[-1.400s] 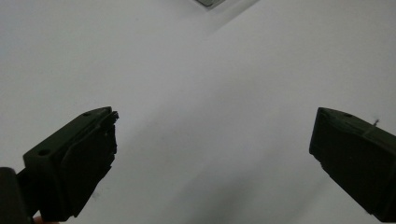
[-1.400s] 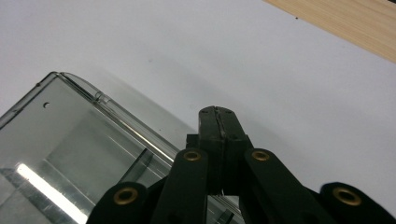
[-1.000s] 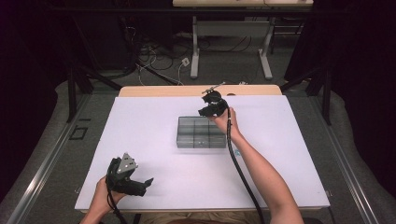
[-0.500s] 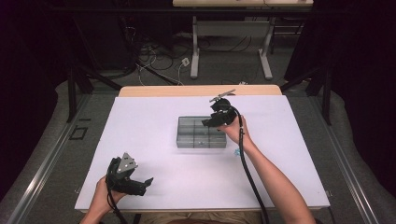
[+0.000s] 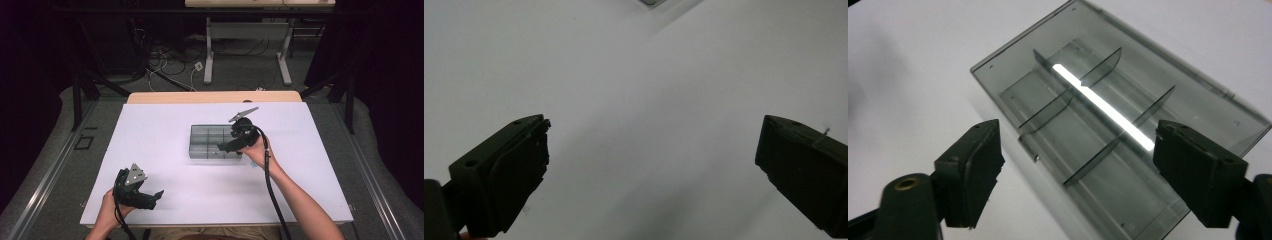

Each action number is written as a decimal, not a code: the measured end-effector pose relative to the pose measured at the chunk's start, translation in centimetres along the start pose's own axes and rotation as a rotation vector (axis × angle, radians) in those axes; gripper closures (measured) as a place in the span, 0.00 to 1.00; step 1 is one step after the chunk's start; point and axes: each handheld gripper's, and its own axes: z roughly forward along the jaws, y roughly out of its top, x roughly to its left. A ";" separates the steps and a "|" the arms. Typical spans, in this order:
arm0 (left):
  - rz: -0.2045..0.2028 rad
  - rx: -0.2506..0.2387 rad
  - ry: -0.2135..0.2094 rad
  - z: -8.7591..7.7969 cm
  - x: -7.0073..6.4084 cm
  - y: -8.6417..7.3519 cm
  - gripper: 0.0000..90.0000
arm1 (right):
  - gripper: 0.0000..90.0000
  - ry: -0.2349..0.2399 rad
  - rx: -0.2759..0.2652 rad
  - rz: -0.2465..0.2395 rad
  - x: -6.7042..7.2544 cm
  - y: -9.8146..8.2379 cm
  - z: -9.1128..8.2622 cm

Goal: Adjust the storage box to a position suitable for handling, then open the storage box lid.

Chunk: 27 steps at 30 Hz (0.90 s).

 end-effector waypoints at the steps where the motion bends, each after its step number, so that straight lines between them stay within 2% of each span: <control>1: -0.002 -0.005 0.002 0.0 0.0 0.0 0.01 | 0.18 0.007 0.000 0.000 0.1 -0.3 0.0; 3: -0.001 -0.006 0.002 0.0 0.1 0.0 0.01 | 0.18 0.010 0.010 -0.007 0.4 -0.8 -0.2; 4: 0.004 -0.002 0.001 0.0 0.1 0.0 0.01 | 0.17 0.017 0.008 0.009 0.6 -1.0 -0.3; 7: 0.004 -0.008 0.000 0.1 0.1 0.0 0.01 | 0.17 0.025 -0.003 -0.002 1.0 -1.9 -0.6; 9: 0.007 -0.004 -0.001 0.1 0.1 0.0 0.01 | 0.16 0.032 0.018 -0.006 1.3 -2.3 -1.0; 13: 0.006 -0.003 0.000 0.0 0.0 0.0 0.01 | 0.14 0.037 0.001 -0.004 1.8 -3.2 -1.6; 17: 0.001 -0.012 0.001 0.1 0.0 0.0 0.01 | 0.11 0.050 0.008 -0.001 2.0 -4.3 -2.1; 19: 0.008 -0.003 0.000 0.0 0.0 0.0 0.01 | 0.06 0.042 0.011 -0.009 2.3 -4.8 -2.1; 22: 0.001 -0.012 0.002 0.0 -0.1 0.0 0.01 | 0.02 0.065 0.025 -0.008 2.8 -5.5 -2.2; 25: -0.005 -0.014 0.003 0.1 -0.1 0.0 0.01 | 0.00 0.069 0.038 -0.020 3.2 -5.9 -2.3; 27: -0.001 -0.013 -0.001 0.1 0.0 0.0 0.01 | 0.00 0.076 0.026 -0.014 3.4 -6.3 -2.3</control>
